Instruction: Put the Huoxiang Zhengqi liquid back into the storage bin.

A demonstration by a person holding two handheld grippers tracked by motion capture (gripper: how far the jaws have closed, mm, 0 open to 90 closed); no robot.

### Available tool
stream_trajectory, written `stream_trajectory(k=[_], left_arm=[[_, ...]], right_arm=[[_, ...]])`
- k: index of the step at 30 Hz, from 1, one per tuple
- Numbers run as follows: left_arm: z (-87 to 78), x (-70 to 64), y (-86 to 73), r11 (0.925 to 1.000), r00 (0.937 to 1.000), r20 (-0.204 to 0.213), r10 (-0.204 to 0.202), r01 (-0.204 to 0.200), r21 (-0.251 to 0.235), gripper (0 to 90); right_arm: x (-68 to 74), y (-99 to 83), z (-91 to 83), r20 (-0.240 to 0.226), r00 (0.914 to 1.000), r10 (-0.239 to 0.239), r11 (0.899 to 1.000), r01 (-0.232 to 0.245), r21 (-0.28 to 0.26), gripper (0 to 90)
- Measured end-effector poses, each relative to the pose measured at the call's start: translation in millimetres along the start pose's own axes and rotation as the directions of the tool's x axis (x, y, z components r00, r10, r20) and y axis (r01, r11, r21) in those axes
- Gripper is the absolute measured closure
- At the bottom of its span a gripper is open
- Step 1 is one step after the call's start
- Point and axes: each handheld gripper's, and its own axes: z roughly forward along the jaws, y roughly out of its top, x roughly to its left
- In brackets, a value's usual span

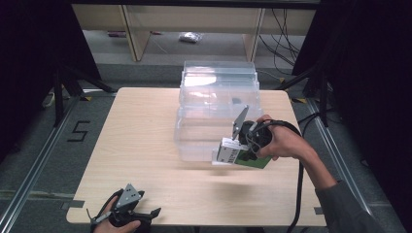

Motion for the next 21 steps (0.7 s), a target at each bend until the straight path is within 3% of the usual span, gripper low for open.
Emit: stream_trajectory(k=[5, 6, 10, 12, 14, 16, 19, 20, 21], left_arm=[[0.5, 0.0, -0.2, 0.9999, 0.9999, 0.007, 0.009, -0.009, 0.007, 15.5], [0.4, 0.0, 0.0, 1.0000, 1.0000, 0.004, 0.009, -0.009, 0.004, 15.5], [0.2, -0.2, 0.3, 1.0000, 1.0000, -0.004, -0.002, 0.002, 0.002, 15.5], [-0.4, 0.0, 0.3, 1.0000, 1.0000, 0.003, 0.003, -0.003, 0.006, 15.5], [0.1, -0.6, 0.3, 1.0000, 1.0000, 0.006, 0.002, -0.002, 0.004, 15.5], [0.1, -0.2, 0.1, 0.9999, 0.9999, 0.006, 0.013, -0.013, 0.006, 15.5], [0.6, -0.2, 0.3, 1.0000, 1.0000, 0.000, 0.003, -0.003, 0.001, 15.5], [0.3, 0.2, -0.1, 0.9999, 0.9999, 0.008, 0.011, -0.012, 0.004, 15.5], [0.3, 0.2, -0.1, 0.9999, 0.9999, 0.008, 0.011, -0.012, 0.004, 15.5]], right_arm=[[-9.2, -1.8, -6.2, 0.001, 0.9998, 0.020, 1.000, -0.020, 0.002, 64.9], [-12.7, -1.9, -7.4, -0.001, 1.0000, -0.007, 1.000, 0.007, -0.003, 64.9], [-15.3, -2.4, -13.4, -0.005, 0.9993, 0.037, 0.999, -0.037, -0.011, 64.8], [-22.0, -1.8, -16.8, -0.005, 1.0000, -0.001, 1.000, 0.000, -0.017, 64.9], [-25.5, -1.6, -19.2, -0.006, 0.9995, 0.030, 1.000, -0.030, -0.003, 64.9], [-35.0, -0.4, -20.0, -0.005, 0.9999, -0.010, 1.000, 0.010, 0.008, 64.8], [-42.9, 1.4, -21.6, -0.004, 0.9997, 0.024, 1.000, -0.024, 0.003, 64.8], [-46.9, 1.6, -22.1, 0.000, 1.0000, -0.007, 1.000, 0.007, 0.010, 64.8], [-46.9, 1.6, -22.1, 0.000, 1.0000, -0.007, 1.000, 0.007, 0.010, 64.8]])
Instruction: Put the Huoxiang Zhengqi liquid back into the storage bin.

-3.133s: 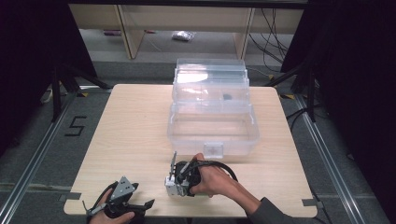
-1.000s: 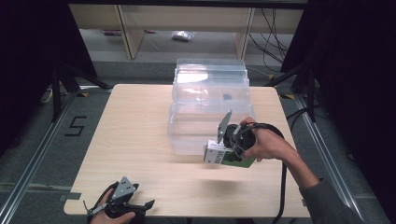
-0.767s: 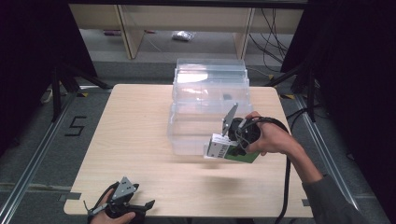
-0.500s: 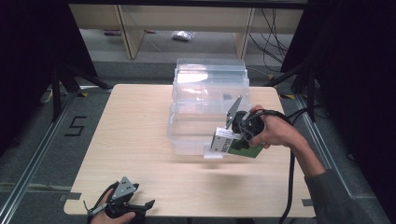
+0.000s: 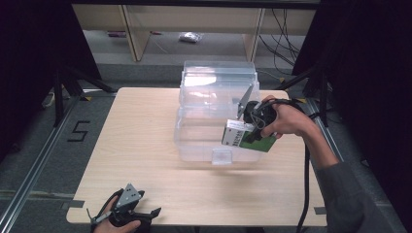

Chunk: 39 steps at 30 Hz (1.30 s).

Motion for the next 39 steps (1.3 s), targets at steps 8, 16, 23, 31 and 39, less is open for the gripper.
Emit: stream_trajectory(k=[8, 16, 23, 31, 39], left_arm=[[0.5, 0.1, -0.3, 1.0000, 1.0000, 0.005, -0.003, 0.003, 0.000, 15.5], [2.0, -1.0, 0.0, 1.0000, 0.9999, 0.011, -0.009, 0.009, -0.003, 15.5], [2.6, -1.2, -0.3, 0.9999, 0.9998, 0.008, -0.016, 0.016, 0.001, 15.5], [2.7, -1.1, -0.4, 0.9999, 0.9998, 0.011, -0.014, 0.014, 0.001, 15.5], [2.2, -0.8, -0.7, 0.9998, 0.9998, 0.009, -0.018, 0.018, -0.001, 15.5]], right_arm=[[-22.8, 0.1, 3.0, -0.001, 0.9999, 0.010, 1.000, -0.010, 0.005, 64.8], [-38.2, -4.3, 13.3, -0.002, 0.9997, 0.024, 1.000, -0.024, 0.014, 64.7], [-50.6, -2.2, 24.6, -0.014, 0.9996, 0.023, 1.000, -0.023, 0.004, 64.8], [-61.4, -1.5, 39.3, -0.020, 0.9992, 0.036, 0.999, -0.035, 0.022, 64.7], [-66.4, -0.5, 54.3, -0.023, 0.9996, 0.015, 0.999, -0.014, 0.052, 64.7]])
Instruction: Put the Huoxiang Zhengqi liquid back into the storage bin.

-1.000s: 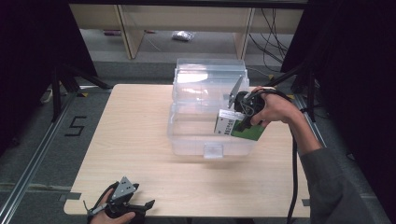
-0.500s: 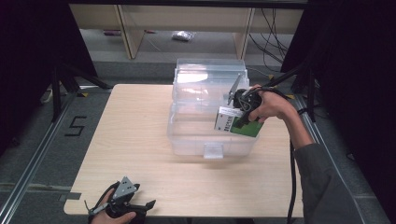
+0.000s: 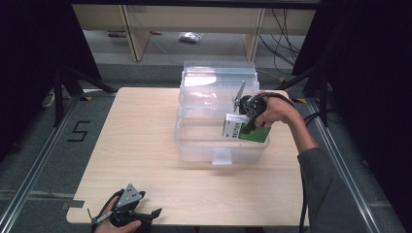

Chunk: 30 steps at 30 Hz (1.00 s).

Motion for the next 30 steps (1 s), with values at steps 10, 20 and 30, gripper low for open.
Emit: stream_trajectory(k=[10, 20, 30], left_arm=[[0.3, -0.6, 0.3, 1.0000, 1.0000, 0.001, -0.001, 0.001, 0.000, 15.5], [0.2, 0.1, -0.2, 1.0000, 1.0000, 0.002, -0.001, 0.001, -0.007, 15.5], [-0.3, 0.4, 0.0, 1.0000, 1.0000, -0.007, 0.005, -0.005, 0.004, 15.5]], right_arm=[[0.4, -5.4, 16.5, -0.004, 0.9995, 0.030, 0.999, -0.030, 0.040, 64.6], [-4.1, -7.5, 33.5, -0.029, 0.9995, -0.012, 1.000, 0.012, 0.007, 64.4], [-7.0, -14.7, 46.5, -0.047, 0.9989, 0.000, 1.000, 0.000, 0.000, 64.4]])
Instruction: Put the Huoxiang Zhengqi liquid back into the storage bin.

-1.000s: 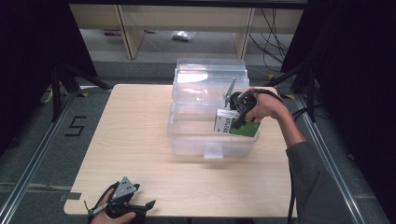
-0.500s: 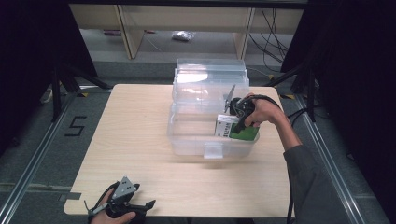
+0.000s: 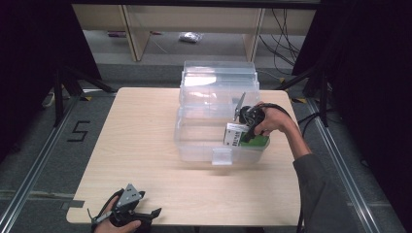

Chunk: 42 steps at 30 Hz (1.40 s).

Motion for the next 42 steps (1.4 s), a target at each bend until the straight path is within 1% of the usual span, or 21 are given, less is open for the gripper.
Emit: stream_trajectory(k=[6, 8, 9, 11, 12, 13, 15, 16, 17, 19, 20, 22, 26, 27, 31, 33, 34, 37, 38, 41, 42], left_arm=[[-0.2, -0.2, -0.2, 1.0000, 1.0000, 0.003, -0.001, 0.001, -0.003, 15.5], [-0.2, -0.2, -0.2, 1.0000, 1.0000, 0.005, -0.003, 0.003, 0.000, 15.5], [-0.1, -0.2, -0.1, 1.0000, 1.0000, 0.003, -0.001, 0.001, -0.002, 15.5], [0.2, -0.3, -0.1, 1.0000, 1.0000, 0.006, -0.001, 0.001, -0.002, 15.5], [0.3, -0.5, -0.2, 1.0000, 1.0000, 0.005, -0.003, 0.003, -0.003, 15.5], [0.1, -0.2, -0.1, 1.0000, 1.0000, 0.008, -0.002, 0.002, 0.000, 15.5], [-0.2, -0.3, -0.1, 1.0000, 1.0000, 0.003, -0.001, 0.001, -0.002, 15.5], [0.1, 0.1, -0.3, 1.0000, 1.0000, 0.007, 0.000, 0.000, -0.005, 15.5], [0.2, 0.4, -0.3, 1.0000, 1.0000, 0.007, 0.002, -0.002, -0.005, 15.5], [-0.4, 0.1, -0.1, 1.0000, 1.0000, 0.003, 0.003, -0.003, 0.000, 15.5], [-0.5, -0.3, -0.2, 1.0000, 1.0000, 0.002, 0.001, -0.001, 0.000, 15.5], [-0.4, 0.1, -0.2, 1.0000, 1.0000, 0.006, 0.003, -0.003, 0.002, 15.5], [-0.1, -0.4, -0.2, 1.0000, 1.0000, 0.003, -0.001, 0.001, -0.002, 15.5], [-0.1, -0.4, -0.2, 1.0000, 1.0000, 0.003, 0.001, -0.001, -0.002, 15.5], [0.1, -0.1, 0.0, 1.0000, 1.0000, 0.005, -0.001, 0.001, 0.000, 15.5], [0.3, -0.6, -0.1, 1.0000, 1.0000, 0.006, 0.000, 0.000, 0.001, 15.5], [0.7, -0.2, -0.2, 1.0000, 1.0000, 0.006, 0.002, -0.002, 0.003, 15.5], [0.8, -0.2, -0.1, 1.0000, 1.0000, 0.004, -0.003, 0.003, 0.004, 15.5], [2.3, 0.3, -0.4, 1.0000, 1.0000, -0.004, 0.003, -0.003, -0.001, 15.5], [2.1, 0.5, -0.6, 1.0000, 1.0000, -0.005, 0.005, -0.005, 0.001, 15.5], [0.6, 0.2, -0.2, 1.0000, 1.0000, 0.002, -0.002, 0.002, 0.008, 15.5]], right_arm=[[4.1, -1.2, 5.4, -0.008, 0.9980, 0.063, 0.998, -0.063, 0.024, 64.3], [1.7, -1.8, 8.1, -0.009, 0.9994, 0.033, 0.999, -0.033, 0.012, 64.2], [3.0, -2.3, 9.0, -0.012, 0.9982, 0.058, 0.998, -0.058, 0.015, 64.2], [3.4, -2.1, 11.2, -0.016, 0.9982, 0.057, 0.998, -0.057, 0.019, 64.1], [2.8, -1.7, 12.0, -0.012, 0.9991, 0.042, 0.999, -0.042, 0.019, 64.1], [4.5, -1.4, 12.9, -0.021, 0.9982, 0.056, 0.998, -0.056, 0.030, 64.0], [2.1, -0.7, 14.7, -0.021, 0.9996, 0.020, 0.999, -0.019, 0.030, 63.8], [4.1, -0.4, 14.7, -0.016, 0.9990, 0.042, 0.999, -0.041, 0.036, 63.6], [3.1, 0.2, 15.3, -0.023, 0.9994, 0.025, 0.999, -0.024, 0.040, 63.5], [4.2, 0.4, 15.6, -0.018, 0.9995, 0.028, 0.999, -0.027, 0.048, 63.1], [2.0, 0.5, 17.5, -0.028, 0.9996, -0.010, 0.999, 0.011, 0.038, 62.9], [5.5, 1.6, 16.8, -0.026, 0.9994, 0.023, 0.998, -0.021, 0.059, 62.4], [5.2, 2.7, 13.7, -0.037, 0.9993, 0.009, 0.999, -0.008, 0.035, 59.7], [8.3, 2.1, 9.2, -0.034, 0.9987, 0.037, 0.999, -0.036, 0.031, 57.1], [8.7, -2.2, 1.4, -0.028, 0.9975, 0.065, 0.998, -0.065, 0.005, 51.2], [7.3, -3.5, -0.1, -0.027, 0.9981, 0.055, 0.998, -0.055, -0.013, 50.8], [8.5, -6.3, -4.8, -0.030, 0.9966, 0.077, 0.996, -0.078, -0.030, 49.7], [8.4, -9.3, -12.0, -0.020, 0.9965, 0.081, 0.994, -0.082, -0.073, 47.8], [10.8, -9.3, -14.9, -0.010, 0.9933, 0.115, 0.991, -0.116, -0.071, 47.5], [13.9, -9.7, -19.9, -0.005, 0.9922, 0.124, 0.987, -0.124, -0.103, 46.1], [16.6, -11.7, -27.0, 0.007, 0.9881, 0.154, 0.980, -0.152, -0.129, 45.0]])
